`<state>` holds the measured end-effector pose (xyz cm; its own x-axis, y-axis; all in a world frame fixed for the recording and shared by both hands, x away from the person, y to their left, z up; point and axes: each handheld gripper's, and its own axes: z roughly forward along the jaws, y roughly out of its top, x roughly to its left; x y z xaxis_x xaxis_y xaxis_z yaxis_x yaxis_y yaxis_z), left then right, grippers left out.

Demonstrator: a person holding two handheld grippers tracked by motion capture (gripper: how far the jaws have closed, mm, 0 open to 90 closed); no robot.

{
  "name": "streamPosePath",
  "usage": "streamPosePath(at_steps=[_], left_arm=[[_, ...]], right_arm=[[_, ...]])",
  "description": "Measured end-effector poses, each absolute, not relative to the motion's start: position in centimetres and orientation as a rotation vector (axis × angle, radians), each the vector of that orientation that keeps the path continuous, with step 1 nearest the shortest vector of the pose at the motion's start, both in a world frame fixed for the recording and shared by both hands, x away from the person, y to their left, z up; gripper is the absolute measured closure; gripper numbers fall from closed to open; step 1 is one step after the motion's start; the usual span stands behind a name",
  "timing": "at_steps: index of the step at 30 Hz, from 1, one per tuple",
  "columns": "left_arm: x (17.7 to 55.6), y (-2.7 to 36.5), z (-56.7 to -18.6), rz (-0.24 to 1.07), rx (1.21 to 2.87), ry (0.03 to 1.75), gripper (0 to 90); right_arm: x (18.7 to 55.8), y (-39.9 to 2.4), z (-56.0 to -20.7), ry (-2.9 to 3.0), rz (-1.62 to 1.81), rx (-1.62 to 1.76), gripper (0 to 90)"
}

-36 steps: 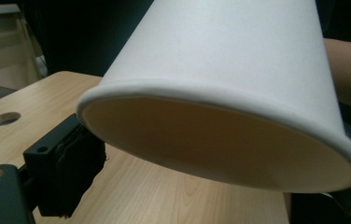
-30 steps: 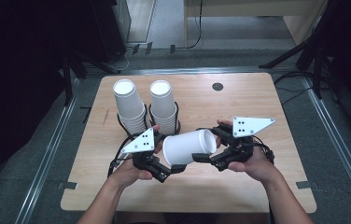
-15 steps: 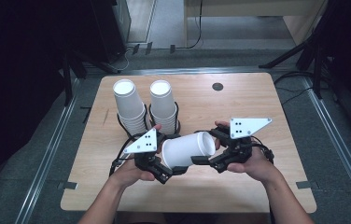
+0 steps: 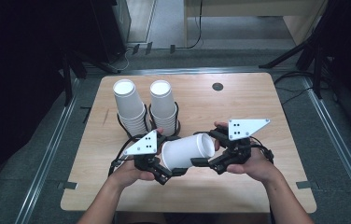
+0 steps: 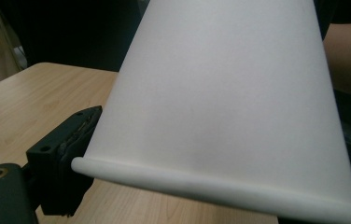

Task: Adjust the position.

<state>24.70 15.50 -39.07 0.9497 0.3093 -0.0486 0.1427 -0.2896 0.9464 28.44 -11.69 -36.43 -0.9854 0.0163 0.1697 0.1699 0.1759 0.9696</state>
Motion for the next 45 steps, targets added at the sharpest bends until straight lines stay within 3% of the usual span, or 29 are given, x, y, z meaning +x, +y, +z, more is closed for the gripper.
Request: streamPosePath(at_steps=[8, 22, 45], left_arm=[[24.5, 15.6, -39.1, 0.175, 1.873, 0.324, 6.0], [24.4, 15.5, -39.1, 0.187, 1.924, 0.306, 6.5], [24.6, 15.4, -38.9, 0.215, 2.085, 0.294, 6.8]], right_arm=[[28.3, -11.5, -36.5, -2.345, -1.917, -0.17, 20.6], [28.2, -11.8, -36.5, -2.415, -1.907, -0.206, 5.4], [28.0, -13.0, -36.5, -2.505, -1.858, -0.206, 4.2]])
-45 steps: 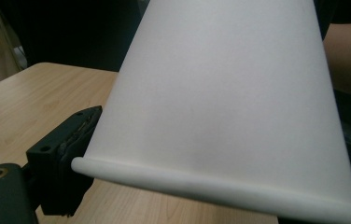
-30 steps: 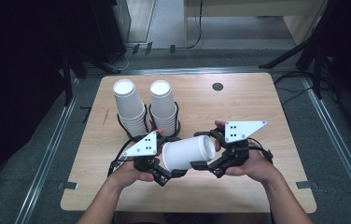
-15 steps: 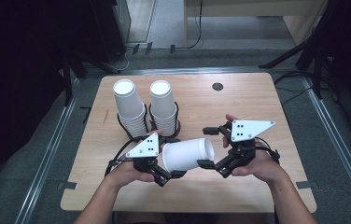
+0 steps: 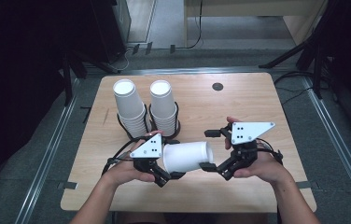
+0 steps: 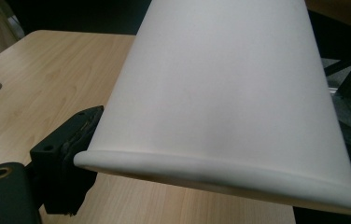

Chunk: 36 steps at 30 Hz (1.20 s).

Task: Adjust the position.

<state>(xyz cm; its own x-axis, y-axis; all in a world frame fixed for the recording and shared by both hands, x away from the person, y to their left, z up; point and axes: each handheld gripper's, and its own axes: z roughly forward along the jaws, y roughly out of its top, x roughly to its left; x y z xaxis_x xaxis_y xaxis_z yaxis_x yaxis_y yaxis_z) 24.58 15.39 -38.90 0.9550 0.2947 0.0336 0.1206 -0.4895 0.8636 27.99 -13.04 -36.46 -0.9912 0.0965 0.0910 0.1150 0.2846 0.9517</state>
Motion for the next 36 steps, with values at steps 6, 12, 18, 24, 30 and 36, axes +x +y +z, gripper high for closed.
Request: streamPosePath(at_steps=[6, 12, 18, 24, 30, 36], left_arm=[[24.6, 15.2, -38.8, 0.229, 2.161, 0.272, 6.8], [24.6, 15.0, -38.8, 0.237, 2.21, 0.255, 6.8], [24.7, 14.8, -38.8, 0.26, 2.248, 0.241, 6.8], [24.7, 14.7, -38.6, 0.276, 2.265, 0.235, 6.8], [24.7, 14.6, -38.7, 0.292, 2.292, 0.226, 6.8], [24.6, 14.5, -38.8, 0.297, 2.3, 0.224, 6.8]], right_arm=[[28.0, -12.9, -36.7, -2.548, -1.813, -0.204, 4.2], [27.9, -12.5, -37.1, -2.58, -1.761, -0.188, 4.2], [27.8, -12.0, -37.6, -2.619, -1.688, -0.167, 4.2], [27.6, -11.5, -37.9, -2.649, -1.64, -0.148, 6.6], [27.5, -11.4, -38.0, -2.648, -1.636, -0.143, 13.1], [27.4, -11.0, -38.3, -2.669, -1.606, -0.123, 13.6]])
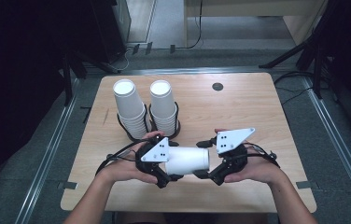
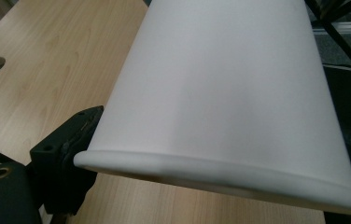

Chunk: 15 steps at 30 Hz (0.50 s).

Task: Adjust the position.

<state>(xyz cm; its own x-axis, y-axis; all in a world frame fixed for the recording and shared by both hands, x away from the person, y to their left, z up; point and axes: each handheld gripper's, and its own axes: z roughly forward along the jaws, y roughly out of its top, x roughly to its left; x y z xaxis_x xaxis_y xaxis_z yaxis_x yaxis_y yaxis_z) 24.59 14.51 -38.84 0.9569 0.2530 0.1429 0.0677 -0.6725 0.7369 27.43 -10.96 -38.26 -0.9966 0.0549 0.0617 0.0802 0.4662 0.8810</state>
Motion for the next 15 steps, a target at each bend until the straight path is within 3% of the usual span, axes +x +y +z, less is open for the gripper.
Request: streamPosePath(at_steps=[15], left_arm=[[24.48, 14.29, -39.17, 0.309, 2.341, 0.203, 6.8]], right_arm=[[27.17, -10.19, -39.19, -2.764, -1.518, -0.106, 19.5]])
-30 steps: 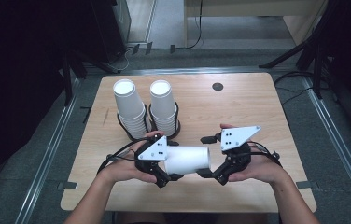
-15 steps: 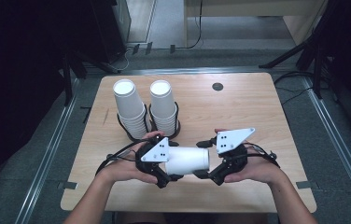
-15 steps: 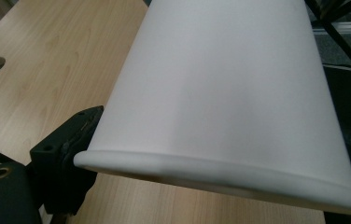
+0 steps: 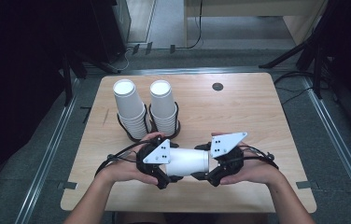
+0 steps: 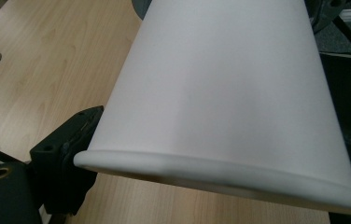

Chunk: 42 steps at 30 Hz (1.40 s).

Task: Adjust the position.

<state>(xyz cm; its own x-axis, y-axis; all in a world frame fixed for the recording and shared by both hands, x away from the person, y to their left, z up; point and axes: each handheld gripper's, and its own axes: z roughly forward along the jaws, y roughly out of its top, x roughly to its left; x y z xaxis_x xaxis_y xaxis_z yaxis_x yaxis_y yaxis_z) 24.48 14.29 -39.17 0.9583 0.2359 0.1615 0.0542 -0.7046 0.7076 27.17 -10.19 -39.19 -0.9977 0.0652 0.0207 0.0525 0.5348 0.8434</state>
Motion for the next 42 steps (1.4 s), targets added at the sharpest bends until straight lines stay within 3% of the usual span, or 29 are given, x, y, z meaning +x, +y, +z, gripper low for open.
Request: streamPosePath(at_steps=[13, 23, 42], left_arm=[[24.36, 14.39, -39.12, 0.31, 2.341, 0.189, 7.0], [24.4, 14.34, -39.17, 0.311, 2.333, 0.194, 7.0], [24.37, 14.64, -39.18, 0.276, 2.293, 0.204, 5.7]], right_arm=[[26.94, -10.23, -39.11, 2.741, 1.495, 0.085, 23.2], [26.89, -10.11, -39.36, 2.74, 1.482, 0.094, 19.0], [26.67, -10.5, -38.98, 2.715, 1.5, 0.045, 24.0]])
